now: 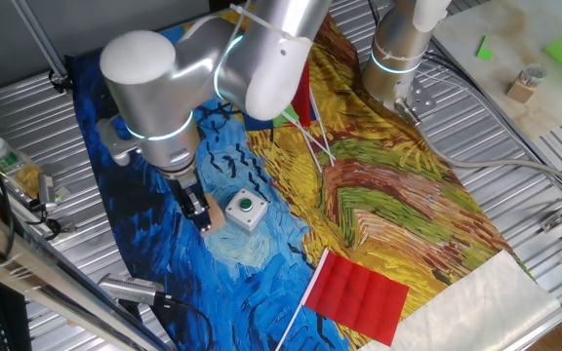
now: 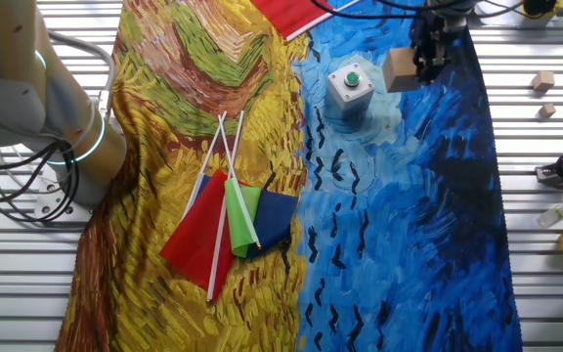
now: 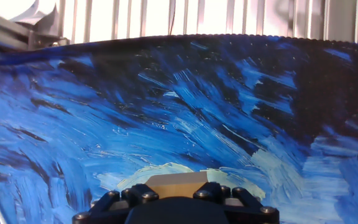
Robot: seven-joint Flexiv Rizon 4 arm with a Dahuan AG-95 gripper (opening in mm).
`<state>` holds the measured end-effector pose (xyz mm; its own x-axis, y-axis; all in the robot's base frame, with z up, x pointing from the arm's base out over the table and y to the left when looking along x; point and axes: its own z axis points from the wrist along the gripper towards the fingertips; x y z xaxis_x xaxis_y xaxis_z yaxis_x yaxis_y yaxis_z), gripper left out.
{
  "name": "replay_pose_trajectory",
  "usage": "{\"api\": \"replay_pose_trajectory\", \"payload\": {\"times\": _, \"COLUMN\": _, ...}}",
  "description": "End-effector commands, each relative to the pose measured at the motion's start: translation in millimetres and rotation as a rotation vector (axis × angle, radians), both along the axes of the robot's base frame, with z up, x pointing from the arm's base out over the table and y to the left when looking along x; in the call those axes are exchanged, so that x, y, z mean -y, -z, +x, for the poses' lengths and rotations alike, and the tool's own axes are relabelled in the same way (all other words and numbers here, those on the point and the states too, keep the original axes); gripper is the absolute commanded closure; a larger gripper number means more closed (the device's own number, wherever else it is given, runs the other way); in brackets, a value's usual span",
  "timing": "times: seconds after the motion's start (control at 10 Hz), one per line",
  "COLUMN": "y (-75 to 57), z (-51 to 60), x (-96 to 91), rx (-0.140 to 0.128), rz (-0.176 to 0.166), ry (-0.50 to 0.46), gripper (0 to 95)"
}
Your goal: Pick up the small block on the left and move it to the right
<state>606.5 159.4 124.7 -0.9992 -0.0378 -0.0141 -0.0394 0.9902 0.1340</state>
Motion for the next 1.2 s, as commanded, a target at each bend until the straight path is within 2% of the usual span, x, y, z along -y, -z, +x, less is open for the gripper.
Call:
{"api": "replay_pose_trajectory", "payload": {"times": 0.1, "y": 0.7, "z": 0.6, "x": 0.2, "rx": -0.015, "rz": -0.001, "ry": 0.013, "gripper": 95.0}}
{"api": "replay_pose_trajectory", "payload": {"times": 0.3, "y": 0.7, "z": 0.6, "x": 0.2, "rx": -0.024, "rz": -0.011, "ry": -0.006, "gripper": 95.0}}
{"api": "replay_pose_trajectory", "payload": {"times": 0.4, "y": 0.7, "z": 0.6, "x": 0.2, "rx": -0.038, "rz": -0.025, "ry": -0.029, "gripper": 95.0}}
{"api": "replay_pose_trajectory", "payload": {"times": 0.6, "y": 0.7, "z": 0.6, "x": 0.2, "rx": -0.092, "rz": -0.058, "ry": -0.095, "gripper": 95.0}}
{"api": "replay_pose_trajectory", "payload": {"times": 0.8, "y": 0.7, "z": 0.6, "x": 0.2, "rx": -0.121, "rz": -0.066, "ry": -0.138, "gripper": 95.0}}
{"api": "replay_pose_trajectory", "payload": {"times": 1.1, "y": 0.7, "z": 0.6, "x": 0.2, "rx": -0.146, "rz": -0.125, "ry": -0.257, "gripper": 95.0}}
{"api": "replay_pose_trajectory", "payload": {"times": 1.2, "y": 0.7, "z": 0.6, "x": 0.2, "rx": -0.116, "rz": -0.132, "ry": -0.277, "gripper": 95.0}}
